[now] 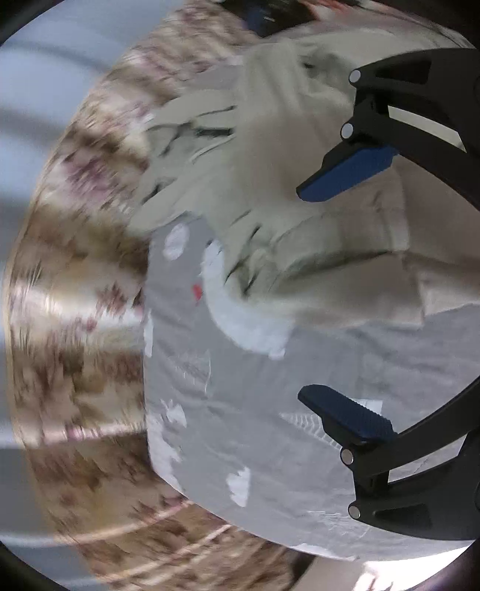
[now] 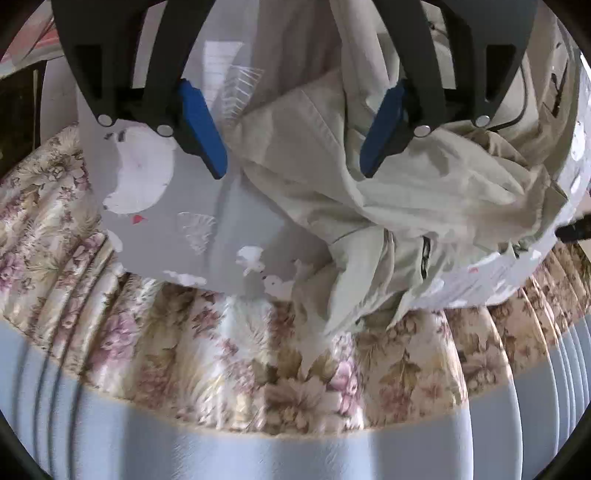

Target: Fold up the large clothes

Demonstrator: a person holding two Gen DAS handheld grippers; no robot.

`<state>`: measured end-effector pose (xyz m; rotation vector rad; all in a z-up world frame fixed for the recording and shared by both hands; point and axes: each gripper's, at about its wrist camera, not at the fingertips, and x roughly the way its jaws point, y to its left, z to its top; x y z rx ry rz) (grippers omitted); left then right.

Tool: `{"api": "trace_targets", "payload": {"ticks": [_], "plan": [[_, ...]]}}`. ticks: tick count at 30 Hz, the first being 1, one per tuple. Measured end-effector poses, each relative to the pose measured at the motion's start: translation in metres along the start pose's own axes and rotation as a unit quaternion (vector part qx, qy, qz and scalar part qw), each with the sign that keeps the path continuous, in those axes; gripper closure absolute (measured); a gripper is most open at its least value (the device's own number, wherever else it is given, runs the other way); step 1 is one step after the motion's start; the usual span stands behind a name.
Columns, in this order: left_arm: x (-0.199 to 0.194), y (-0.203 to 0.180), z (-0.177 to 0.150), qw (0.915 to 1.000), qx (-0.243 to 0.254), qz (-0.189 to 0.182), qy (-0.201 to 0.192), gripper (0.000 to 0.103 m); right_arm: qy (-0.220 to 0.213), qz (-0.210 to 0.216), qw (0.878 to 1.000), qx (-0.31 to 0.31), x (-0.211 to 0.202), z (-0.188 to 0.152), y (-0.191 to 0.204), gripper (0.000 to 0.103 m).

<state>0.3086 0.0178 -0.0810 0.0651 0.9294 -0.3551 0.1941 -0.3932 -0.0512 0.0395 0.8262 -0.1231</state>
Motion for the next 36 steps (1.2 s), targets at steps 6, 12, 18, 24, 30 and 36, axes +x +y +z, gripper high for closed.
{"api": "trace_targets", "payload": {"ticks": [6,12,18,24,30,36], "plan": [[0.052,-0.050,-0.005,0.9962,0.068,0.023,0.050,0.017,0.010,0.017,1.000,0.006,-0.005,-0.012,0.003,0.027],[0.039,-0.064,0.007,0.9975,0.065,0.024,0.012,0.070,0.051,0.044,0.998,0.013,0.015,-0.028,0.011,0.037],[-0.018,-0.025,0.020,0.9968,-0.001,-0.074,-0.031,0.072,0.050,0.079,0.995,0.042,0.017,-0.030,0.008,0.037],[0.005,0.029,0.016,0.9964,-0.070,-0.048,0.006,0.029,0.053,0.068,0.996,0.018,0.019,-0.030,0.021,0.037],[0.010,-0.004,0.004,0.9999,0.007,0.001,0.010,0.022,0.048,0.067,0.996,0.024,0.018,-0.027,0.017,0.037],[0.033,-0.074,-0.014,0.9904,0.125,0.058,0.018,0.046,0.049,0.060,0.997,0.023,0.023,-0.029,0.019,0.037]]}}
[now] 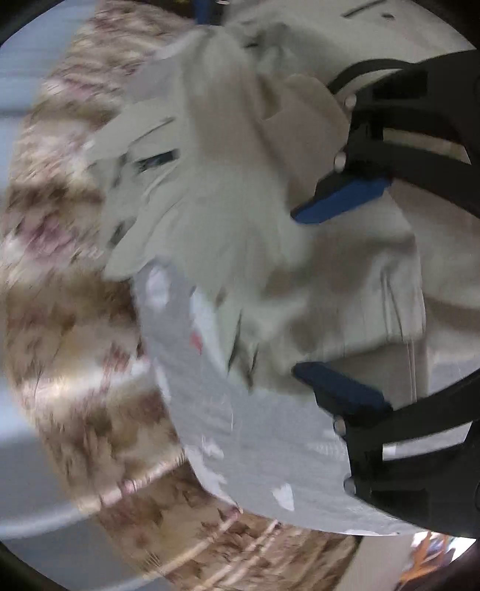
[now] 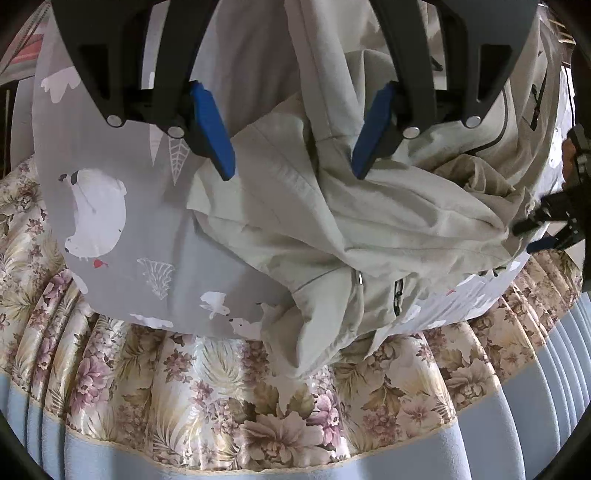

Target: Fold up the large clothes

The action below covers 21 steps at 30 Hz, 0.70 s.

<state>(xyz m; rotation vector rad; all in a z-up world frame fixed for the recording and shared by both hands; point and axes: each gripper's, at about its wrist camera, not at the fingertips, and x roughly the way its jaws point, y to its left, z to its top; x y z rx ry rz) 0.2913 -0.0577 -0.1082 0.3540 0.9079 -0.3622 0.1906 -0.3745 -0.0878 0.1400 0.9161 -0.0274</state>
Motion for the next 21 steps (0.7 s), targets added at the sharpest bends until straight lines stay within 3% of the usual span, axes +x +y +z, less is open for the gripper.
{"api": "trace_targets", "payload": {"ticks": [1,2,4,6,10,12,16,18,21], "plan": [[0.010,-0.004,0.000,0.9998,0.002,0.004,0.020,0.062,0.001,0.000,1.000,0.001,0.001,0.000,0.000,0.037],[0.023,-0.006,-0.002,0.9992,0.001,0.019,0.035,0.068,0.002,0.001,1.000,0.001,0.001,0.000,-0.001,0.037],[0.026,-0.002,0.000,0.9994,0.000,0.022,0.027,0.085,0.003,0.001,1.000,-0.003,0.001,-0.001,0.001,0.037],[0.014,0.009,0.004,0.9995,-0.027,0.000,0.014,0.096,0.004,-0.004,1.000,-0.013,0.001,-0.001,0.003,0.037],[-0.050,0.033,0.020,0.9959,-0.056,0.005,-0.071,0.098,-0.010,-0.011,1.000,-0.028,-0.005,0.000,0.010,0.037],[-0.063,0.041,0.025,0.9952,-0.058,0.020,-0.077,0.098,0.001,-0.014,0.999,-0.038,0.001,0.002,0.018,0.037],[-0.033,0.073,0.013,0.9966,-0.076,0.028,-0.015,0.097,0.035,-0.074,0.994,-0.076,0.041,0.004,0.031,0.037],[-0.001,0.076,-0.002,0.9961,-0.082,0.022,0.026,0.093,0.052,-0.068,0.993,-0.077,0.063,0.007,0.032,0.037],[0.027,0.061,-0.017,0.9973,-0.039,0.053,0.031,0.088,0.032,-0.095,0.991,-0.092,0.081,0.023,0.034,0.037]]}}
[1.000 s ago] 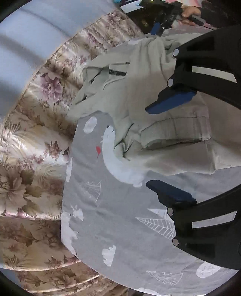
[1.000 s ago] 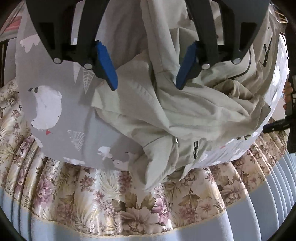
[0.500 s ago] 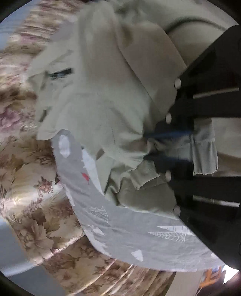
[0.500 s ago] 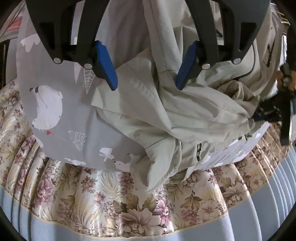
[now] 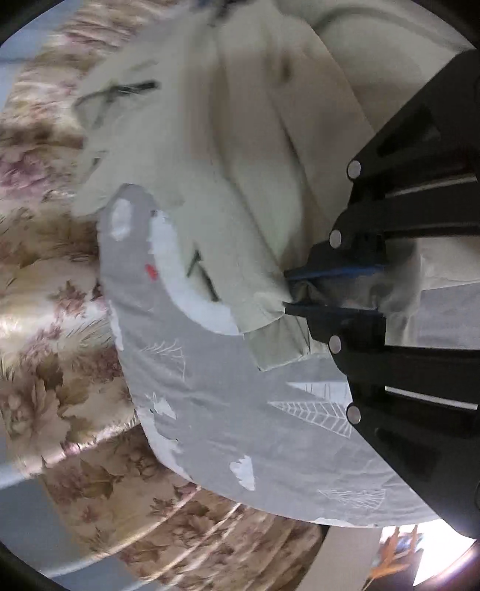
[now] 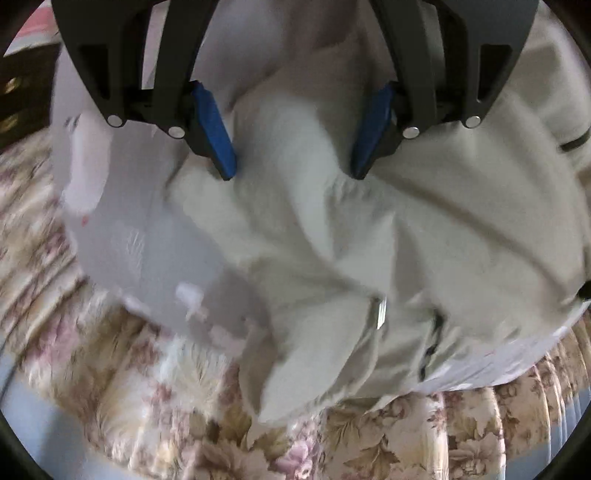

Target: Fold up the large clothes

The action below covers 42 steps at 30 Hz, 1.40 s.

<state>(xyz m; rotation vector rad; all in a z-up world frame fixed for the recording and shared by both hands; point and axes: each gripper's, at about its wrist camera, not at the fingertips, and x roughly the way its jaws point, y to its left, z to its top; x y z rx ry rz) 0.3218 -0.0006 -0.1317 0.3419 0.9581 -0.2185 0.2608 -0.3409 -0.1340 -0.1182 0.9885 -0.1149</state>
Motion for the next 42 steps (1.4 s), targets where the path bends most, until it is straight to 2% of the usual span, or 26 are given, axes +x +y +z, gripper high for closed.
{"api": "trace_targets", "payload": {"ticks": [2,3,4,5,6,7,9,12,15,18,20,21,25,29,33,36,38,40,42], "plan": [[0.004,-0.008,-0.002,0.9996,0.018,0.023,-0.007,0.079,-0.005,0.038,0.998,0.056,0.003,0.010,-0.019,0.037],[0.004,-0.009,-0.001,0.9991,0.023,0.034,-0.008,0.068,-0.005,0.058,0.995,0.078,0.005,0.013,-0.029,0.037],[0.001,-0.008,0.001,0.9987,0.025,0.043,-0.011,0.049,-0.008,0.081,0.991,0.106,0.005,0.015,-0.042,0.037],[-0.006,-0.003,0.000,0.9985,0.023,0.047,-0.013,0.037,-0.006,0.112,0.985,0.135,0.004,0.013,-0.053,0.037],[-0.014,0.003,0.001,0.9986,0.016,0.047,-0.017,0.018,-0.004,0.134,0.979,0.156,0.001,0.010,-0.060,0.037],[-0.026,0.009,0.000,0.9990,0.006,0.036,-0.027,0.010,-0.008,0.152,0.974,0.169,-0.007,0.006,-0.065,0.037],[-0.043,0.016,-0.001,0.9989,-0.003,0.010,-0.047,0.004,-0.036,0.163,0.975,0.150,-0.038,-0.002,-0.055,0.037],[-0.047,0.008,0.009,0.9985,0.008,-0.010,-0.053,0.003,-0.065,0.165,0.981,0.082,-0.080,-0.007,-0.014,0.037],[-0.021,-0.008,0.018,0.9986,0.034,-0.014,-0.040,0.003,-0.064,0.163,0.985,0.006,-0.085,-0.008,0.038,0.037],[0.017,-0.018,0.010,0.9991,0.015,-0.037,0.016,0.004,-0.012,0.126,0.991,-0.050,-0.053,-0.020,0.068,0.040],[0.011,-0.023,-0.003,0.9985,0.006,-0.054,0.002,0.004,0.021,0.105,0.991,-0.082,-0.038,-0.040,0.071,0.045],[0.007,-0.027,-0.007,0.9983,0.014,-0.056,0.000,0.004,0.021,0.099,0.990,-0.095,-0.039,-0.048,0.070,0.045],[-0.007,-0.049,-0.022,0.9975,0.043,-0.057,-0.001,0.003,0.039,0.094,0.989,-0.107,-0.048,-0.059,0.048,0.045],[-0.010,-0.039,-0.019,0.9975,0.022,-0.067,-0.003,0.003,0.046,0.114,0.988,-0.093,-0.051,-0.052,0.045,0.045],[-0.026,-0.012,-0.016,0.9948,-0.016,-0.100,-0.004,0.003,0.008,0.163,0.986,-0.043,-0.073,-0.050,0.030,0.043],[-0.037,0.003,-0.011,0.9962,-0.022,-0.082,-0.020,0.003,-0.031,0.194,0.980,0.010,-0.096,-0.051,0.015,0.043],[-0.037,0.012,-0.005,0.9959,-0.034,-0.082,-0.021,0.003,-0.054,0.228,0.971,0.048,-0.107,-0.051,0.014,0.043],[-0.034,0.011,-0.001,0.9953,-0.036,-0.089,-0.013,0.003,-0.055,0.252,0.965,0.047,-0.108,-0.054,0.030,0.044],[-0.028,0.000,-0.001,0.9971,-0.018,-0.074,-0.010,0.003,-0.052,0.247,0.968,0.016,-0.107,-0.057,0.056,0.047]]}}
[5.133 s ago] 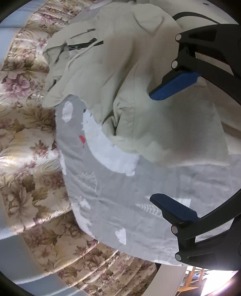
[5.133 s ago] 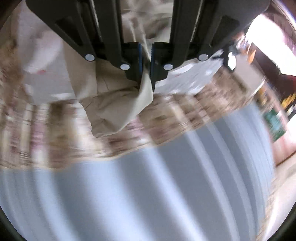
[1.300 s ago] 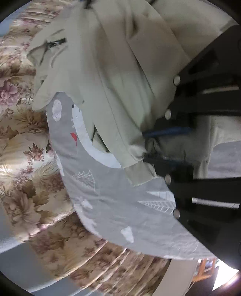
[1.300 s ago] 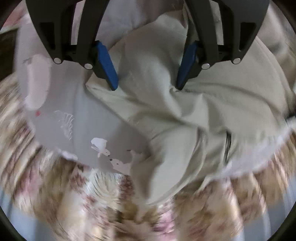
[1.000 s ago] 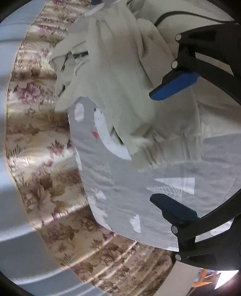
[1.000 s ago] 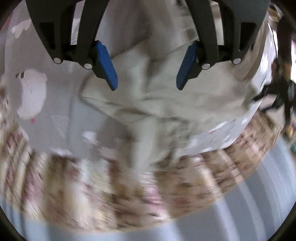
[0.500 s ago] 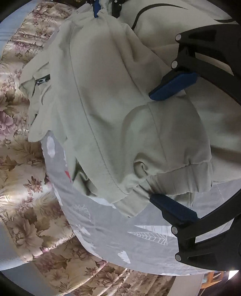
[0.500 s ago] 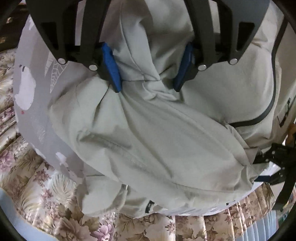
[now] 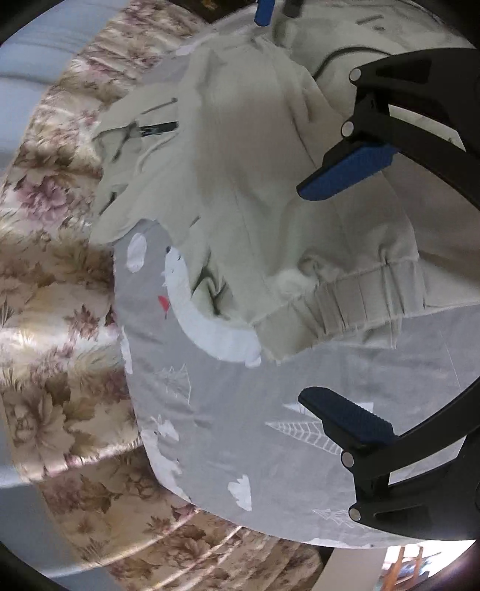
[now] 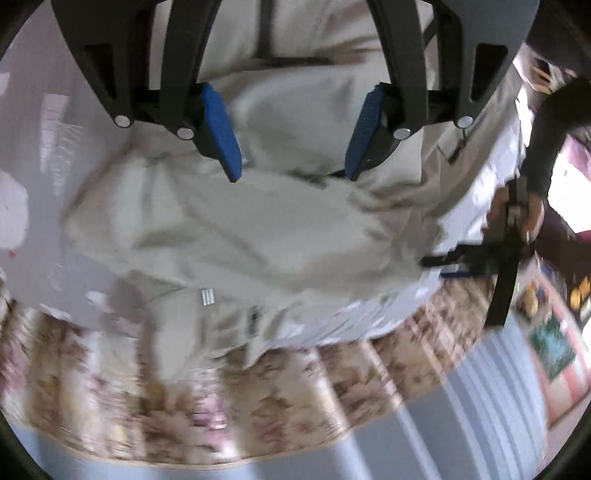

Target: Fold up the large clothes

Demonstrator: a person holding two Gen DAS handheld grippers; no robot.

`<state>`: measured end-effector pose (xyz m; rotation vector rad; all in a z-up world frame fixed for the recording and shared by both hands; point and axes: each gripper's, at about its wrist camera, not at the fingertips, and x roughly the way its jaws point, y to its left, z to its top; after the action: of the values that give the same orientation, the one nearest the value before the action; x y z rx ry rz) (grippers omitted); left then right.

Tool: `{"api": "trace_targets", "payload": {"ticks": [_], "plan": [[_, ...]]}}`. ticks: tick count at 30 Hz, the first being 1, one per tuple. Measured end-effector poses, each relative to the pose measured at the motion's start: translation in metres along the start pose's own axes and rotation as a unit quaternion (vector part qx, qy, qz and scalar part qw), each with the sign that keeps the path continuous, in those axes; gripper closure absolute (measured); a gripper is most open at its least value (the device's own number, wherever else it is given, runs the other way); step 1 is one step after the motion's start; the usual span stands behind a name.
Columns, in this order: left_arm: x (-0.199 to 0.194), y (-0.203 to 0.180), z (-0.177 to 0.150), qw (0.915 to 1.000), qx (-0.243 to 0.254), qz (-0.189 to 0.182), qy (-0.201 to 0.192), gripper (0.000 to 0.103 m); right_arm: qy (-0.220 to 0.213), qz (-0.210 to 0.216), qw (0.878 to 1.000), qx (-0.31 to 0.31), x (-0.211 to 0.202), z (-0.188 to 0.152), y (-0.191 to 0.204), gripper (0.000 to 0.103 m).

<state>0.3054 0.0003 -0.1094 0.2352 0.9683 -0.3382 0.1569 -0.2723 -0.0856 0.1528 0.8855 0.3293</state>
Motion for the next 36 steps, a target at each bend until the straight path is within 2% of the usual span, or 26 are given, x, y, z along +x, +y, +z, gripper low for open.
{"api": "trace_targets", "payload": {"ticks": [3,5,12,13,14,17,19,22,25,26,27,28,31,35,36], "plan": [[0.011,-0.012,-0.003,0.9994,0.022,0.026,0.006,0.003,0.029,0.003,0.999,-0.019,0.024,-0.006,0.021,0.056],[0.016,-0.013,-0.006,0.9994,0.020,0.027,0.014,0.003,0.037,0.001,0.999,-0.025,0.034,-0.006,0.028,0.061],[0.024,-0.003,-0.007,0.9993,-0.003,0.034,0.016,0.003,0.048,-0.014,0.997,-0.050,0.063,0.013,0.034,0.062],[0.024,-0.004,-0.007,0.9991,-0.001,0.041,0.013,0.003,0.049,-0.019,0.997,-0.054,0.068,0.016,0.035,0.067],[0.025,-0.006,-0.007,0.9988,0.002,0.048,0.012,0.003,0.048,-0.038,0.996,-0.068,0.073,0.017,0.036,0.085],[0.023,-0.006,-0.006,0.9978,0.000,0.066,0.006,0.003,0.022,-0.098,0.988,-0.114,0.068,0.019,0.046,0.095],[0.016,-0.007,-0.004,0.9967,0.002,0.081,-0.007,0.003,-0.013,-0.160,0.974,-0.158,0.045,0.021,0.061,0.098],[0.017,-0.015,-0.002,0.9960,0.016,0.087,-0.012,0.003,-0.026,-0.239,0.952,-0.188,0.019,0.020,0.065,0.098],[0.026,-0.020,-0.004,0.9966,0.018,0.080,-0.006,0.003,0.010,-0.259,0.952,-0.165,0.019,0.008,0.039,0.102],[0.028,-0.021,-0.006,0.9953,0.022,0.094,-0.007,0.003,0.028,-0.298,0.939,-0.171,0.025,-0.004,0.026,0.102],[0.028,-0.020,-0.007,0.9948,0.025,0.099,-0.011,0.003,0.043,-0.307,0.936,-0.165,0.029,-0.013,0.014,0.102],[0.027,-0.019,-0.009,0.9949,0.025,0.096,-0.014,0.003,0.063,-0.281,0.948,-0.134,0.030,-0.023,-0.006,0.102],[0.017,-0.014,-0.012,0.9955,0.029,0.089,-0.017,0.003,0.049,-0.206,0.974,-0.077,0.004,-0.029,-0.027,0.101],[-0.008,-0.016,-0.013,0.9944,0.057,0.080,-0.041,0.003,0.009,-0.145,0.988,-0.059,-0.037,-0.002,-0.032,0.096],[-0.011,-0.019,-0.011,0.9949,0.059,0.070,-0.042,0.003,-0.004,-0.136,0.989,-0.061,-0.041,0.007,-0.031,0.085]]}}
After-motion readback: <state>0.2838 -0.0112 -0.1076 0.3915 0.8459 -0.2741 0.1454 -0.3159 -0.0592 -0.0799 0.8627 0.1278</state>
